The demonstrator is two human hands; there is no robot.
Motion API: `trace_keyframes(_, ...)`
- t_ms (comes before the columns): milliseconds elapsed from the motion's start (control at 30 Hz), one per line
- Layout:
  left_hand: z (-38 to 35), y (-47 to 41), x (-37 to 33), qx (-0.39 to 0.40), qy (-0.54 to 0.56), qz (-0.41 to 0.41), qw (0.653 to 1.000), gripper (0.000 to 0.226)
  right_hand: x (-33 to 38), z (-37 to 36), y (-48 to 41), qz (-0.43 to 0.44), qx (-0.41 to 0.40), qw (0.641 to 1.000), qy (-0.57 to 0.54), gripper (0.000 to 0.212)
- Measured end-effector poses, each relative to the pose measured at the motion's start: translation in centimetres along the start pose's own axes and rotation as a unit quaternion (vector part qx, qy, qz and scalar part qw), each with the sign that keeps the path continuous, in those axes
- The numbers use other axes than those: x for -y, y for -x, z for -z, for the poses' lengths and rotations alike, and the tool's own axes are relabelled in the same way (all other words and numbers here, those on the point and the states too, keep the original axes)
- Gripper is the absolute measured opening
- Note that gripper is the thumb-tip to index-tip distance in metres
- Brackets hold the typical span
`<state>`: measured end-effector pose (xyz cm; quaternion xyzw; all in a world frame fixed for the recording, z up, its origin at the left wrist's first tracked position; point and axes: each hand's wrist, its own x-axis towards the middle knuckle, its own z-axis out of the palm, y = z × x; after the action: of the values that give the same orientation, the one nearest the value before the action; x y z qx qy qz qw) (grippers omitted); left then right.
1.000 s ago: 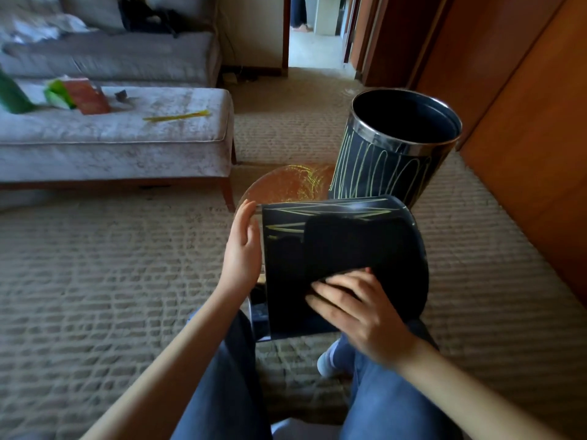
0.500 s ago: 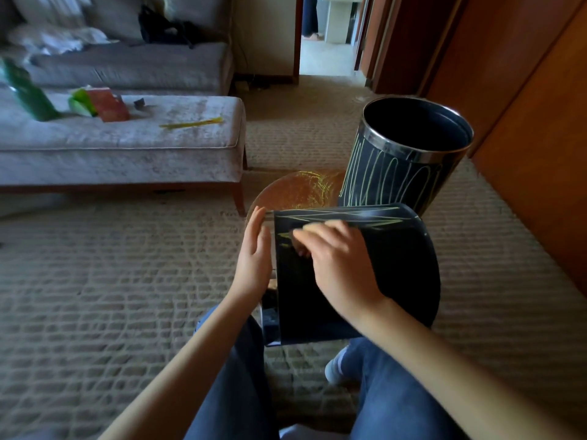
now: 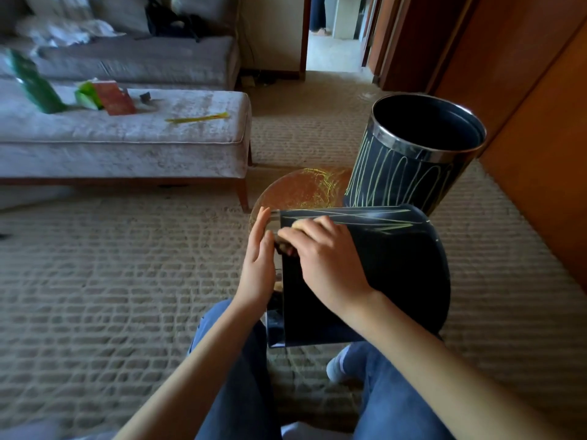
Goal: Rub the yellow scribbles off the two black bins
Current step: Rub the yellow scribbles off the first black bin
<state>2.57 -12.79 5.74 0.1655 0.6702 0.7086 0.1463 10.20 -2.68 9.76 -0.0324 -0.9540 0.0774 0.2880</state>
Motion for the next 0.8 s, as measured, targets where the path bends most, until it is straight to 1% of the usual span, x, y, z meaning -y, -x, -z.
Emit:
trace_keyframes(133,0.0,0.5,-0.1,0.006,-0.022,-0.02,1.0,0.042,-1.3,-0.8,-3.5,-0.053,0.04,0.997,0.032,0.026)
trace_keyframes(200,0.1,0.9,-0.4,0.017,-0.036,-0.021,0.999,0.042,-2.3,-0.3,-4.3,-0.062,0.041,0.997,0.029,0.027)
trace_keyframes(267,0.4,0.9,-0.3,0.011,-0.035,-0.008,0.999,0.043,-3.6,1.6,-3.6,-0.071,0.015,0.997,0.006,0.029)
trace_keyframes(333,0.7,0.0,-0.3,-0.008,-0.04,0.036,0.999,0.044,-5.2,4.4,-1.5,-0.098,-0.034,0.994,-0.016,0.028)
trace_keyframes(367,0.6,-0.7,-0.3,-0.015,-0.045,0.067,0.997,0.042,-6.2,6.0,0.0,-0.122,-0.059,0.991,-0.014,0.028)
trace_keyframes(433,0.4,-2.3,-0.4,-0.027,-0.051,0.112,0.992,0.025,-8.3,8.6,2.7,-0.195,-0.095,0.976,-0.006,0.032)
trace_keyframes(467,0.1,-3.0,-0.5,-0.036,-0.058,0.129,0.989,0.021,-9.7,9.5,4.0,-0.237,-0.108,0.965,-0.006,0.031)
trace_keyframes(500,-0.1,-3.6,-0.4,-0.044,-0.067,0.135,0.988,0.025,-11.0,10.1,5.2,-0.275,-0.114,0.955,-0.008,0.025)
trace_keyframes(567,-0.3,-4.5,-0.3,-0.05,-0.058,0.133,0.988,0.03,-12.9,10.8,7.1,-0.323,-0.111,0.94,-0.017,0.016)
trace_keyframes(633,-0.4,-5.1,-0.5,-0.055,-0.037,0.131,0.989,0.034,-14.1,11.0,8.4,-0.35,-0.089,0.931,-0.047,0.026)
trace_keyframes(700,-0.3,-5.7,-0.6,-0.056,-0.04,0.139,0.988,0.031,-14.6,11.0,9.2,-0.372,-0.055,0.922,-0.098,0.037)
trace_keyframes(733,-0.3,-5.9,-0.7,-0.05,-0.041,0.138,0.988,0.031,-14.6,11.0,9.5,-0.369,-0.043,0.92,-0.123,0.038)
trace_keyframes(800,-0.1,-6.1,-0.9,-0.028,-0.042,0.131,0.99,0.033,-13.9,11.0,9.6,-0.326,-0.037,0.931,-0.16,0.031)
